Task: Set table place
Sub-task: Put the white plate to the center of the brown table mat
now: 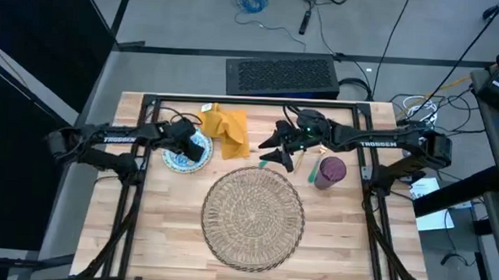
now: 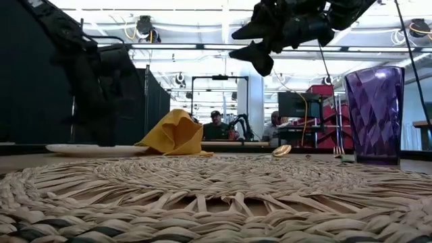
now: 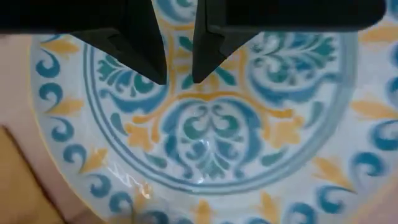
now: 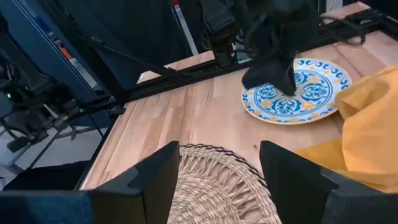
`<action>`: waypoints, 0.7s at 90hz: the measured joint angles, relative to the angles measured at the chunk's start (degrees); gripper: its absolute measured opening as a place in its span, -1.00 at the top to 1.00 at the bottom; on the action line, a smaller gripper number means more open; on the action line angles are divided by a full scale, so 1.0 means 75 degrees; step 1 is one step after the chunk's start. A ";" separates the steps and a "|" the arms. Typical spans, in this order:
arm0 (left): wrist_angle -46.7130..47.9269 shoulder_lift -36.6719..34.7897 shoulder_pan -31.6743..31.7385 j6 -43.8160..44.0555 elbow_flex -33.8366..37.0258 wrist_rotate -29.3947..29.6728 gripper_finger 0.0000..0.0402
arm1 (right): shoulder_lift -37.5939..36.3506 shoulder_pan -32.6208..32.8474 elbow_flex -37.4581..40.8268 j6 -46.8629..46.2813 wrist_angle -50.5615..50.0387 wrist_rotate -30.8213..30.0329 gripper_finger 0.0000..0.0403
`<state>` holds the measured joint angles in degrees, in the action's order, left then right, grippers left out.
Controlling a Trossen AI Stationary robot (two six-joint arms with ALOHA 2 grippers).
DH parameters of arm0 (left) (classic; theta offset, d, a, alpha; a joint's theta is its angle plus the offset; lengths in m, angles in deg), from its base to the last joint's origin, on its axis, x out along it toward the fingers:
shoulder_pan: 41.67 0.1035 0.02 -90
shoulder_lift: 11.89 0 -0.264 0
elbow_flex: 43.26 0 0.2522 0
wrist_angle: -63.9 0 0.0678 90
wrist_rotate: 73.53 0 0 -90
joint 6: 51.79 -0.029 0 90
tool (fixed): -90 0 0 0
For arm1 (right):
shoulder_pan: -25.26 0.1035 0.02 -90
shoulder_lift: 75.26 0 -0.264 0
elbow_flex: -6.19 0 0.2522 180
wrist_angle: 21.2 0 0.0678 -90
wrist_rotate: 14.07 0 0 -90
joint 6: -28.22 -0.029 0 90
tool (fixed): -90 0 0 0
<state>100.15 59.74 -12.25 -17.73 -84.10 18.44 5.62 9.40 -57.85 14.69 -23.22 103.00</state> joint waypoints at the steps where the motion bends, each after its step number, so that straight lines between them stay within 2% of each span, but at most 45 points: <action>1: -0.0052 0.0052 -0.0022 0.0003 -0.0002 0.0001 0.68 | 0.0000 0.0000 0.0000 -0.0017 0.0004 0.0000 -0.04; 26: -0.1585 0.0823 -0.0492 0.0215 -0.0038 -0.0105 0.68 | 0.0000 0.0000 0.0000 -0.0103 0.0006 0.0020 -0.04; 52: -0.1647 0.1233 -0.1199 0.0219 -0.0618 -0.0365 0.68 | 0.0000 0.0000 0.0000 -0.0101 0.0006 0.0026 -0.04; 63: -0.1640 0.0829 -0.1446 0.0022 -0.1000 -0.0368 0.68 | 0.0000 0.0000 0.0000 -0.0100 0.0004 0.0032 -0.04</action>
<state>87.85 65.95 -23.09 -17.56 -91.60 15.68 5.62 9.40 -57.85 13.94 -23.19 103.24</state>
